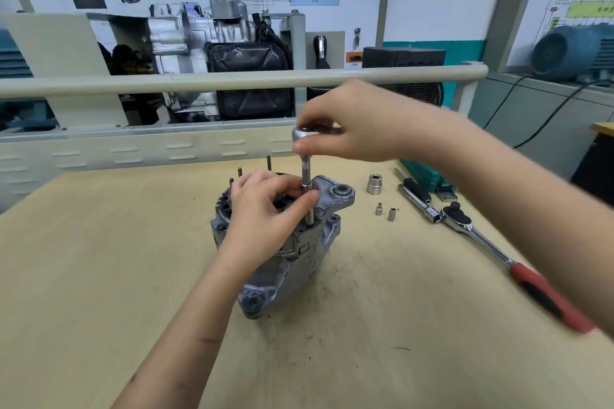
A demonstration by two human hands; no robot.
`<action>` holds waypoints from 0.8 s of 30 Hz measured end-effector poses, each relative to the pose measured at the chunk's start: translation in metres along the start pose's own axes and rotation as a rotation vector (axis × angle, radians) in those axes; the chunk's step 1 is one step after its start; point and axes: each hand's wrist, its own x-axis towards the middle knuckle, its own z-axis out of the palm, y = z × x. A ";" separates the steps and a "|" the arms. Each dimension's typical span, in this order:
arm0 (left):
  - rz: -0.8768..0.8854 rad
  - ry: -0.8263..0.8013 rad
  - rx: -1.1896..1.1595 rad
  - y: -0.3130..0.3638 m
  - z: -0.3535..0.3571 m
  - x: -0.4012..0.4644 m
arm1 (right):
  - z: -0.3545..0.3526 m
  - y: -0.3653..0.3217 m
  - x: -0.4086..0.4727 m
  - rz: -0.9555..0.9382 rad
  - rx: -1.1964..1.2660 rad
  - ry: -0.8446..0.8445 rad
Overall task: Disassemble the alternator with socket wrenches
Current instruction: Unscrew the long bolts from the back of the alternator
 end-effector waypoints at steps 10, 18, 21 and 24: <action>0.011 -0.005 -0.013 0.006 0.000 0.001 | 0.106 -0.037 -0.029 0.049 0.560 1.085; -0.023 0.015 -0.045 0.002 0.000 -0.001 | 0.088 -0.031 -0.014 0.426 2.020 0.647; 0.000 0.020 -0.049 -0.001 0.001 0.000 | 0.085 -0.033 -0.003 0.312 2.045 0.641; -0.006 0.025 -0.034 -0.004 0.002 0.001 | 0.085 -0.035 0.001 0.276 2.043 0.630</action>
